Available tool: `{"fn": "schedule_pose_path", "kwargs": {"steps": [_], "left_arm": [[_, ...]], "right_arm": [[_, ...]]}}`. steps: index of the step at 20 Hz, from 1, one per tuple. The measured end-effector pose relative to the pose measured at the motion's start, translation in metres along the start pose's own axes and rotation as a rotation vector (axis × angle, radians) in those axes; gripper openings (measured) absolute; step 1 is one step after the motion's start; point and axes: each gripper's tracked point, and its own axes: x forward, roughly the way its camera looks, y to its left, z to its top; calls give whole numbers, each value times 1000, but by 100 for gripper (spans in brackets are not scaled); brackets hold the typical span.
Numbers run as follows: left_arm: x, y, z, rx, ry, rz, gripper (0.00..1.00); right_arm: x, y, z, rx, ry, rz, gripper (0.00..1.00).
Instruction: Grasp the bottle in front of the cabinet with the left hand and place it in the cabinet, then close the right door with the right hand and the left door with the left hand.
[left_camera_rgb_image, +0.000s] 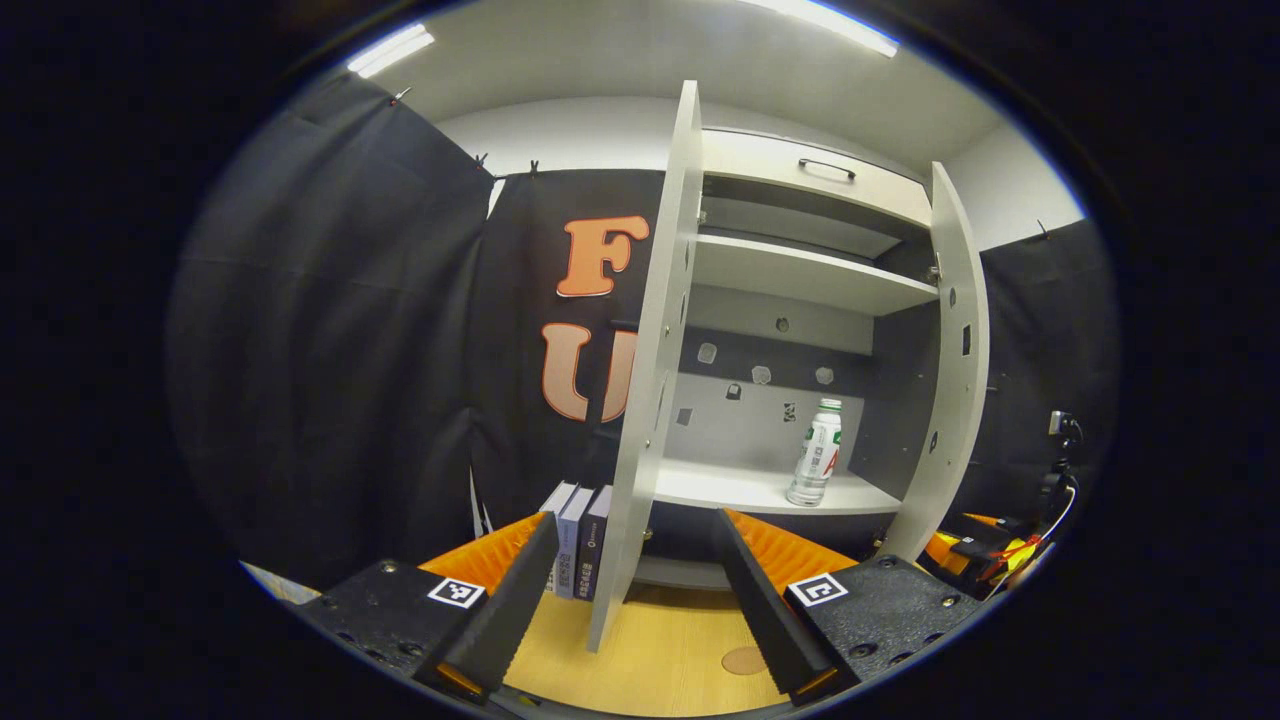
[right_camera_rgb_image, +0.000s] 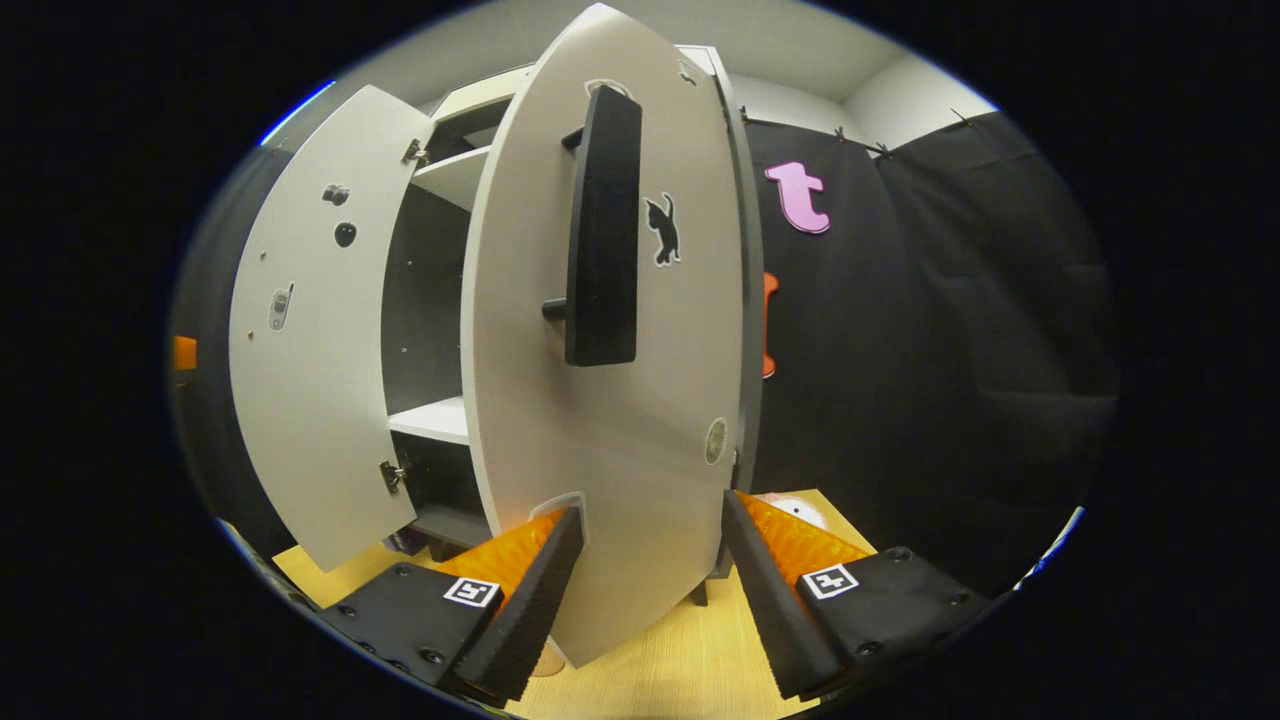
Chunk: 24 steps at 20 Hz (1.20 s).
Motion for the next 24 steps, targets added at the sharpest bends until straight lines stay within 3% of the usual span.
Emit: {"fn": "schedule_pose_path", "kwargs": {"steps": [5, 10, 24], "left_arm": [[-1, 20, -3, -5, 5, 41, 95], [5, 42, -11, -10, 13, 76, 95], [92, 90, -35, 30, 0, 90, 95]], "right_arm": [[2, 14, 4, -6, 0, 12, 95], [-13, 1, 16, -59, -18, -13, 95], [-65, -51, 54, -35, -39, -120, 95]]}}
